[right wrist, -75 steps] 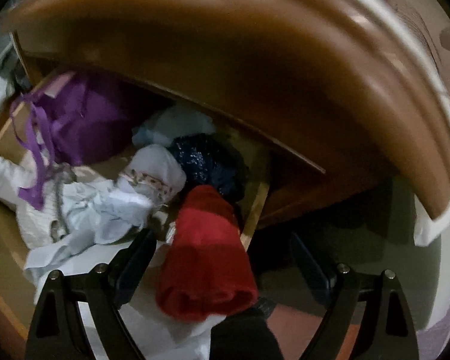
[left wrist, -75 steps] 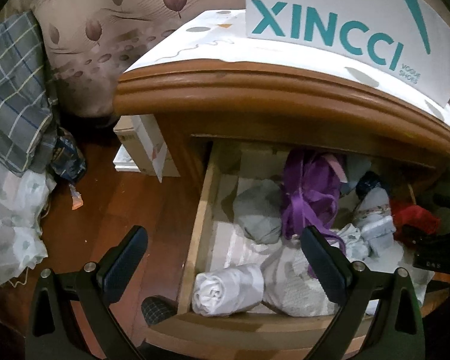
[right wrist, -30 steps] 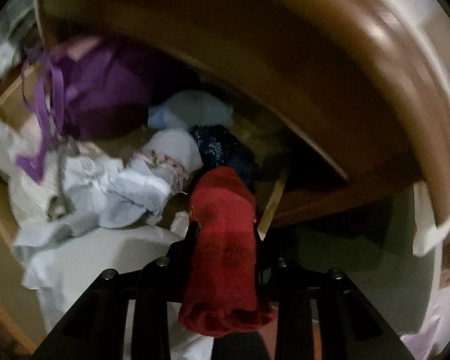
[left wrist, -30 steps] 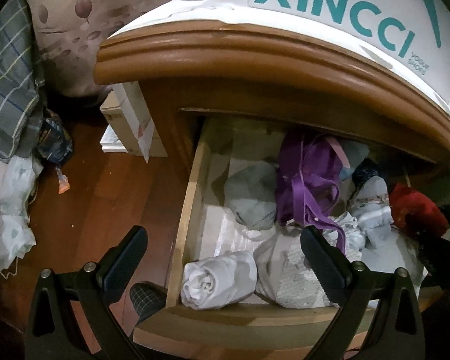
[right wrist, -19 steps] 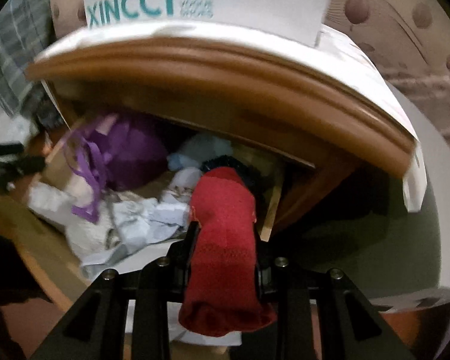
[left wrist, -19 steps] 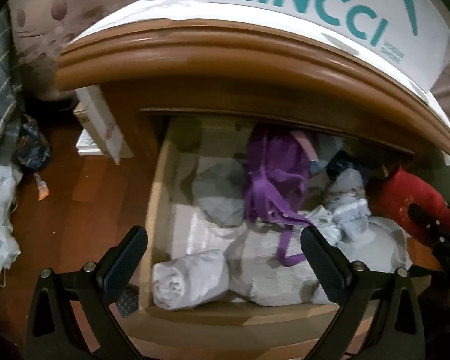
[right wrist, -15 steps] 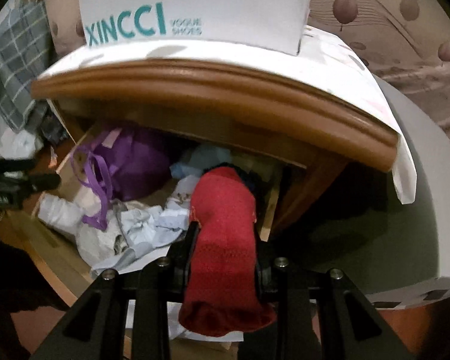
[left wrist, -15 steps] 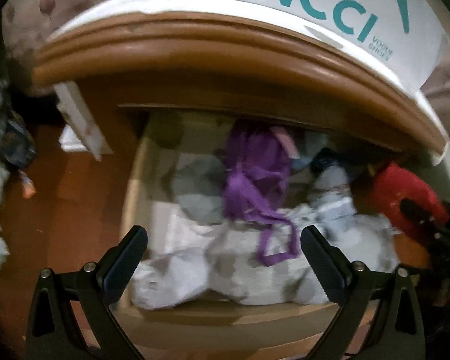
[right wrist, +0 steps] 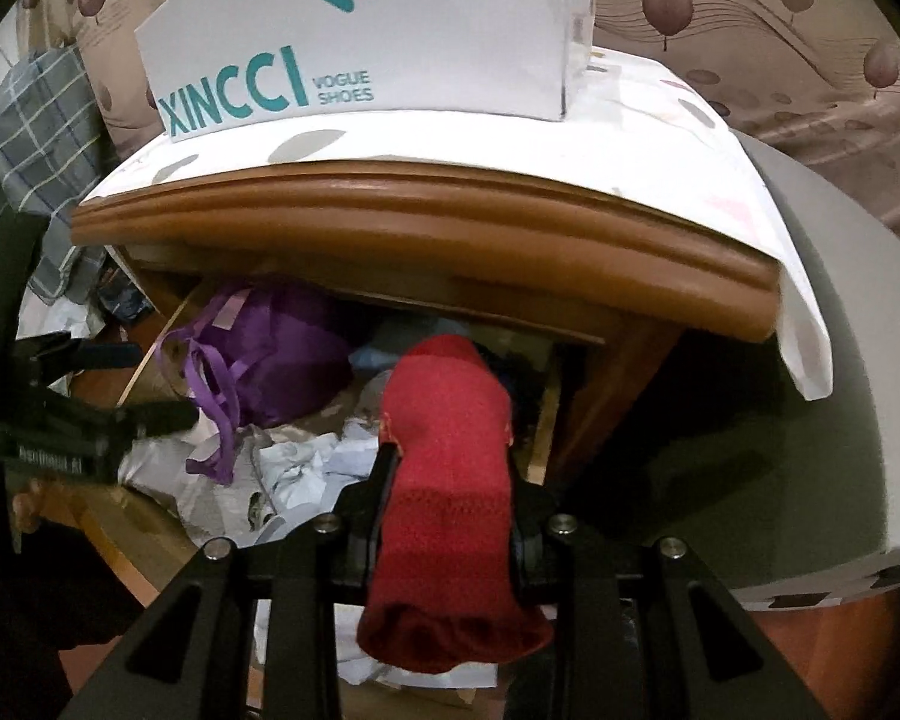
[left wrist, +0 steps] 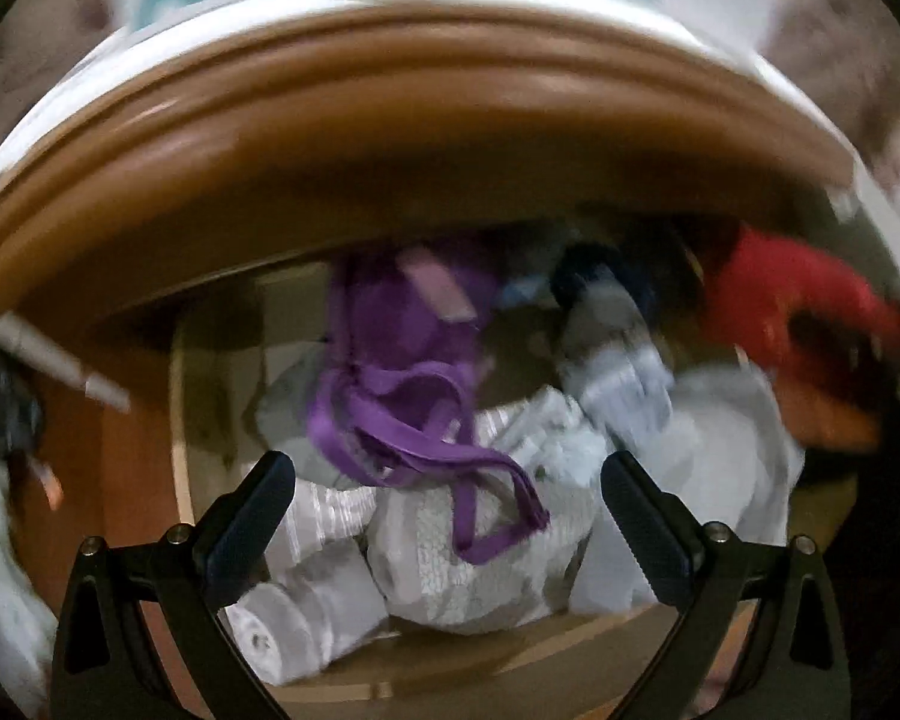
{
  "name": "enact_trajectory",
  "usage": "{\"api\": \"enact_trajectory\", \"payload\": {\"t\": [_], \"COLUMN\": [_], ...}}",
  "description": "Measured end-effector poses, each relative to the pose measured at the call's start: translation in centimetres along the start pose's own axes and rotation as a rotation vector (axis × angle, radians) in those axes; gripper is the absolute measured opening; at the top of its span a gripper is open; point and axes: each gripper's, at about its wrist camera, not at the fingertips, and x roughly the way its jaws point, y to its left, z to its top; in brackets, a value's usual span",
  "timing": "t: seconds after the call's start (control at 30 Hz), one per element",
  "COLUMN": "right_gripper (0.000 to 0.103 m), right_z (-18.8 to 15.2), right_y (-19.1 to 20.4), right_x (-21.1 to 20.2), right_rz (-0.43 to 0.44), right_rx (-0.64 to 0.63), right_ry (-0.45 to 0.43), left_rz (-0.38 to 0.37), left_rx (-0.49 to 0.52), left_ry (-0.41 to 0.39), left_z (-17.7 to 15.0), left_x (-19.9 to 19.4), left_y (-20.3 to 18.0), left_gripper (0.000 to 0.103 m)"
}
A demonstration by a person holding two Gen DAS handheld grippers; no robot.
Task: Take underwear out of drawer
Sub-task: 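Lift the red sock with the right gripper while the left gripper grasps the purple bra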
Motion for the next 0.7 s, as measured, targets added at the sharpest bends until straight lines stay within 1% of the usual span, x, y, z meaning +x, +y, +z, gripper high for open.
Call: {"api": "enact_trajectory", "payload": {"t": [0.03, 0.07, 0.1, 0.13, 0.2, 0.27, 0.33, 0.4, 0.43, 0.5, 0.57, 0.63, 0.7], "right_gripper": [0.03, 0.03, 0.03, 0.03, 0.03, 0.03, 0.03, 0.03, 0.03, 0.03, 0.03, 0.03, 0.03], "right_z": [0.0, 0.0, 0.1, 0.1, 0.2, 0.2, 0.2, 0.2, 0.2, 0.2, 0.2, 0.2, 0.2], "right_y": [0.0, -0.2, -0.2, -0.3, -0.2, 0.0, 0.1, 0.1, 0.0, -0.1, -0.1, -0.2, -0.2], "right_x": [0.0, 0.1, 0.1, 0.1, 0.1, 0.1, 0.1, 0.1, 0.0, -0.1, -0.3, -0.3, -0.4], "right_rz": [0.007, 0.018, 0.021, 0.022, 0.026, 0.028, 0.026, 0.03, 0.031, 0.04, 0.049, 0.057, 0.063], "right_rx": [0.004, 0.013, 0.021, 0.023, 0.021, 0.014, 0.008, 0.009, 0.009, 0.013, 0.015, 0.015, 0.012], "right_ry": [0.001, 0.004, 0.006, 0.008, 0.008, 0.006, 0.006, 0.009, 0.008, 0.005, 0.002, 0.001, -0.001], "left_rz": [0.002, 0.014, 0.022, 0.017, 0.01, 0.013, 0.056, 0.074, 0.067, 0.063, 0.075, 0.088, 0.098], "left_rx": [0.023, 0.024, 0.006, -0.019, -0.127, -0.212, -0.304, -0.372, -0.392, -0.397, -0.388, -0.371, -0.374], "left_ry": [0.0, 0.014, 0.04, 0.046, 0.043, 0.04, 0.038, 0.04, 0.038, 0.041, 0.043, 0.063, 0.064], "left_z": [0.0, 0.1, 0.2, 0.4, 0.6, 0.7, 0.6, 0.5, 0.5, 0.7, 0.9, 1.2, 1.2], "left_x": [0.1, 0.4, 1.0, 1.2, 1.5, 1.9, 2.3, 2.7, 2.9, 3.3, 3.6, 4.1, 4.3], "left_y": [-0.1, -0.1, 0.2, 0.4, 1.6, 2.4, 3.1, 3.6, 3.7, 3.7, 3.7, 3.4, 3.5], "left_gripper": [0.102, 0.102, 0.101, 0.101, 0.101, 0.1, 0.098, 0.094, 0.093, 0.093, 0.093, 0.093, 0.093]}}
